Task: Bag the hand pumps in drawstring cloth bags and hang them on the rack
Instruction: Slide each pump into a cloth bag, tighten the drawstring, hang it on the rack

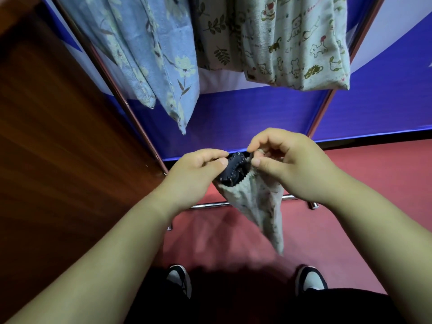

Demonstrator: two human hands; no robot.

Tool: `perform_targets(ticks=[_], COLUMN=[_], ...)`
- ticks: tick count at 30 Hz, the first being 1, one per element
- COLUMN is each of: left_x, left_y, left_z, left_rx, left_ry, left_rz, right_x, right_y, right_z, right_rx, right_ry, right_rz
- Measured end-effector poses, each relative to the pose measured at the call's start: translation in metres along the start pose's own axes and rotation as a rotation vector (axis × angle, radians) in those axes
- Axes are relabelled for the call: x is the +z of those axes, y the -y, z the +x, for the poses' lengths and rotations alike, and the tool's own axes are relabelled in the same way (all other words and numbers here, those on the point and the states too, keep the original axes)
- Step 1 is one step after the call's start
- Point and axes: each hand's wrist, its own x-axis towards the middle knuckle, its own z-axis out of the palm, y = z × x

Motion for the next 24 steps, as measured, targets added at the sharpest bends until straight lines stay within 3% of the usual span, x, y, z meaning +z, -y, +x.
perform_targets(ticks=[8, 11, 17, 24], left_x=[0.013, 0.017, 0.013, 0.003], left_y=[-0.013, -0.014, -0.016, -0.014], left_z=[-0.011, -0.009, -0.006, -0.006], left_rx=[0.144, 0.141, 0.142, 0.010], left_ry=[0.073, 0.026, 0.106, 0.264], left_rz=[0.092, 0.154, 0.192, 0.143], right_x=[-0.001, -0.005, -0.009, -0.010], right_y=[0.012, 0.018, 0.019, 0.011], right_z=[0.000, -0.001, -0.001, -0.005], right_rx=[0.040, 0.050, 0.119, 0.070], right_ry=[0.090, 0.123, 0.183, 0.230], right_rz=[0.213, 0.231, 0.284, -0.037])
